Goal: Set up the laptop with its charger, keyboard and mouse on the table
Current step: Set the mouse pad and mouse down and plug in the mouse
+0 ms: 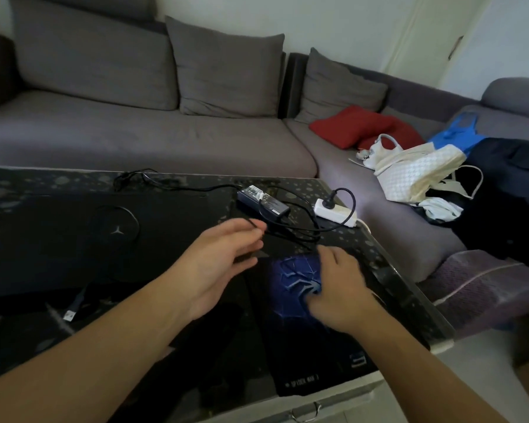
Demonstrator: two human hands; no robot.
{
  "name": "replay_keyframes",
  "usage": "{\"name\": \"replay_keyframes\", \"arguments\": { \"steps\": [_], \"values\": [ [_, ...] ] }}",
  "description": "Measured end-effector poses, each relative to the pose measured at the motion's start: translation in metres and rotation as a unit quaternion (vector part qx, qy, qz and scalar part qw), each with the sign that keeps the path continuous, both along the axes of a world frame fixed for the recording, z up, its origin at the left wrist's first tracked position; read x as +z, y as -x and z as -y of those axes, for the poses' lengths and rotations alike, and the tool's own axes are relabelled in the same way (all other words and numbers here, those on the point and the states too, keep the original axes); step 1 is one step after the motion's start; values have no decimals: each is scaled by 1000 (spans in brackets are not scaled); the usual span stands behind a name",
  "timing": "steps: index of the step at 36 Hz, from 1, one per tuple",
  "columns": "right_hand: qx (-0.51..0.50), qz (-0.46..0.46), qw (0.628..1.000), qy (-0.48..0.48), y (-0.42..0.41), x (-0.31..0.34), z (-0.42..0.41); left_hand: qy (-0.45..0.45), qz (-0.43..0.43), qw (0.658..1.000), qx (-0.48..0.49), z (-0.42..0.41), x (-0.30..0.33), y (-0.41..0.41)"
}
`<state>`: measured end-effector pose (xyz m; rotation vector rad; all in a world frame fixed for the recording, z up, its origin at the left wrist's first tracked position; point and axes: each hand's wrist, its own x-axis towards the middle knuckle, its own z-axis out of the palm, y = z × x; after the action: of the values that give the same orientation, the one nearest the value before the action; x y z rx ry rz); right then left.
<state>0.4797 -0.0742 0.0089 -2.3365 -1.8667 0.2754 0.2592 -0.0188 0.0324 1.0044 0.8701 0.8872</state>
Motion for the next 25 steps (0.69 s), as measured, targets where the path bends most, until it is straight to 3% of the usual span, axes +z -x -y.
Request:
{"name": "replay_keyframes", "arguments": {
  "steps": [2,4,8,10,14,19,23,25],
  "values": [
    [66,-159,984,-49,25,11,-6,-18,-42,997,-61,5,4,3],
    [111,-252,959,-69,47,22,-10,-15,-34,995,-97,5,8,7],
    [122,-304,938,-112,72,32,-18,39,34,999,-6,-5,14,22],
    [120,-251,950,-140,71,29,-24,56,55,996,42,-16,18,30],
    [51,-87,993,-64,57,14,-35,67,139,978,138,-44,31,60],
    [-88,41,995,11,45,9,-43,21,145,963,226,-66,50,99],
    [-70,129,987,65,63,15,-48,-19,81,968,237,-66,52,109],
    [-5,105,994,23,82,21,-51,-41,20,978,201,-58,49,103]
  ]
}}
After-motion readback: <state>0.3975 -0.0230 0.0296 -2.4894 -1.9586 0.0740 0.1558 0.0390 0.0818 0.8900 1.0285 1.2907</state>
